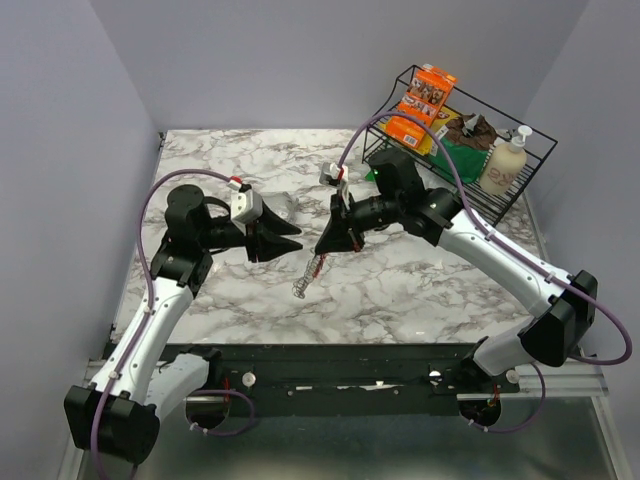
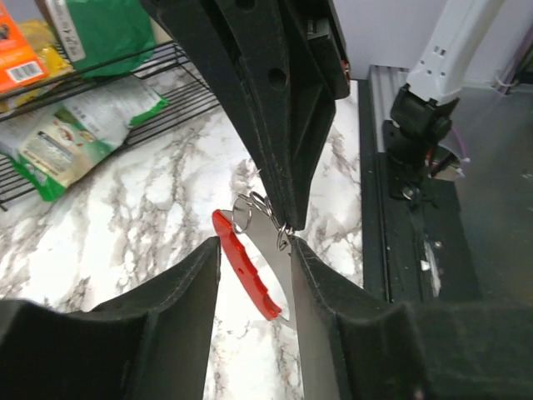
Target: Put the keys on the keyring
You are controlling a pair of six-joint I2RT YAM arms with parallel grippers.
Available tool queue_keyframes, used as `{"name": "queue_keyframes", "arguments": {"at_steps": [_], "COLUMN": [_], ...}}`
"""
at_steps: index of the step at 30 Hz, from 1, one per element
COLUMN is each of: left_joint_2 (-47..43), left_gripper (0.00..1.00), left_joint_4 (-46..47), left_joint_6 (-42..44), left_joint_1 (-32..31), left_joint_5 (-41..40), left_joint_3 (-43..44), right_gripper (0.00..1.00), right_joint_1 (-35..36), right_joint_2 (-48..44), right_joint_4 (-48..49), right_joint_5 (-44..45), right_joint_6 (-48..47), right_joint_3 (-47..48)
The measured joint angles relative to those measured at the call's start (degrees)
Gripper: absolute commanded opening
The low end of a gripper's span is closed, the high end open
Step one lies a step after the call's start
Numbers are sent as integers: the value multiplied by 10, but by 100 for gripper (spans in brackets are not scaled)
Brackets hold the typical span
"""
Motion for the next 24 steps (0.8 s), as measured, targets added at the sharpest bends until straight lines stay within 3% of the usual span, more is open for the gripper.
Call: {"name": "queue_keyframes", "arguments": {"at_steps": [10,16,24], "left_joint_2": [58,81,104], "left_gripper": [37,41,34], "left_joint_4": [-116,-189,-260], "left_joint_6": [76,129,185], "left_joint_1": [-36,-57,-77], "left_joint_5": [50,51,50], "left_joint_3": [65,87,102], "right_gripper": [1,1,0], "right_joint_1": [0,0,0], "right_joint_2": [11,12,13], "right_joint_4": [-59,-72,-80], "right_joint_5": [-24,-28,-28], "right_joint_6": [-45,-53,-56], "right_joint_3": [11,19,19]}}
